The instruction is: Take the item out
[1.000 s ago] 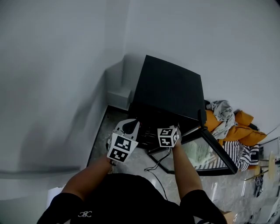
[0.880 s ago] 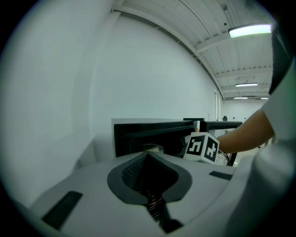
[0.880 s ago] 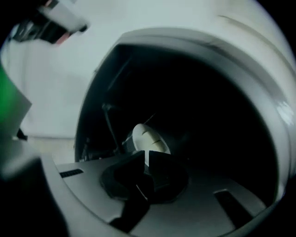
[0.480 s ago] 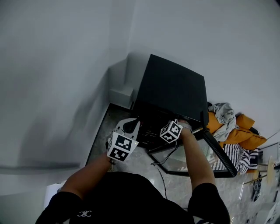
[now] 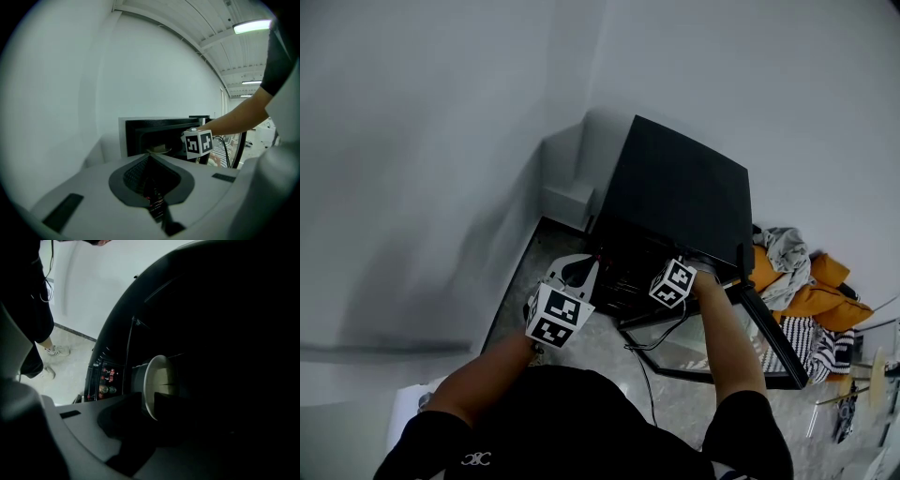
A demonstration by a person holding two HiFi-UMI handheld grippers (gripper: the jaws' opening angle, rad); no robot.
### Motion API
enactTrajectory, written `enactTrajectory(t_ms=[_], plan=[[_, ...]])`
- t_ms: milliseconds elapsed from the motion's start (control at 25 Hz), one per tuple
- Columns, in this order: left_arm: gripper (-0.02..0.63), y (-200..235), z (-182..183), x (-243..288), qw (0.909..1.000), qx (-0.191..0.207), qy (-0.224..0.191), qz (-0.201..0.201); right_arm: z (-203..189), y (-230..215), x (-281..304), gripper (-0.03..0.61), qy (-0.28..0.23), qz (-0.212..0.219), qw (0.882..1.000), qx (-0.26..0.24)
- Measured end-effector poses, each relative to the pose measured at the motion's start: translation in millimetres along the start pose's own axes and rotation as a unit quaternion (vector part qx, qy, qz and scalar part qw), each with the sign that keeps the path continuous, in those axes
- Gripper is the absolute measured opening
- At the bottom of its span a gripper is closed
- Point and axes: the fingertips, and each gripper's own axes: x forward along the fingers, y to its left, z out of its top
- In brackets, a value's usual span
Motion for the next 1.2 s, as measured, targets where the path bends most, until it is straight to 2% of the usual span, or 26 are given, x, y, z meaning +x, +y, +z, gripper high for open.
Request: enactTrajectory(t_ms=[160,280,520,720,920,1000,1040,1080,1120,1160,1200], plan=[[0.0,1.4,-0.4,-1.6,1.0,-0.002,0.001,0.002,0.0,-0.5,7.7,0.086,0.017,-0.012,0.999,-0.036],[0.0,-1.1,-1.7,-1.5,1.0,-0.002,0.002,0.001,-1.0,-1.0,12.4,0.034,0.028,-0.031,0.997,-0.06],[0.0,-0.4,-3.0,-0.2,1.0,-0.001,0.003,-0.002,-1.5,3.3,6.3,0.031,0.028,-0.035,0.997,-0.058],[0.0,-6.0,1.0,4.8,0.9999,-0.003,-0.001,-0.012,-0.3,25.8,-21.9,0.031,0.01,-0.038,0.997,-0.059],[0.0,-21.1,0.3,13.5,0.9994,-0.005,0.002,-0.035,-4.6,39.4,-42.5,0.029,0.005,-0.062,0.997,-0.046],[0.0,-28.4,2.0,16.0,0.999,-0.002,0.001,-0.044,-7.4,38.8,-47.9,0.033,0.002,-0.072,0.997,-0.013],[0.0,-31.6,2.2,16.9,0.9989,-0.002,0.0,-0.047,-8.9,37.0,-53.7,0.057,-0.001,-0.08,0.997,0.018],[0.0,-34.2,2.2,17.3,0.9987,-0.002,0.0,-0.051,-10.0,34.9,-62.4,0.076,-0.008,-0.088,0.994,0.067],[0.0,-36.0,2.7,17.3,0.9986,-0.002,0.0,-0.054,-10.4,33.4,-72.9,0.077,-0.019,-0.091,0.986,0.141],[0.0,-37.0,3.3,17.0,0.9984,-0.002,-0.001,-0.056,-10.3,33.1,-83.0,0.075,-0.037,-0.084,0.966,0.242],[0.0,-37.6,3.3,17.1,0.9983,-0.003,0.0,-0.058,-10.1,33.6,-90.8,0.075,-0.06,-0.065,0.927,0.364]])
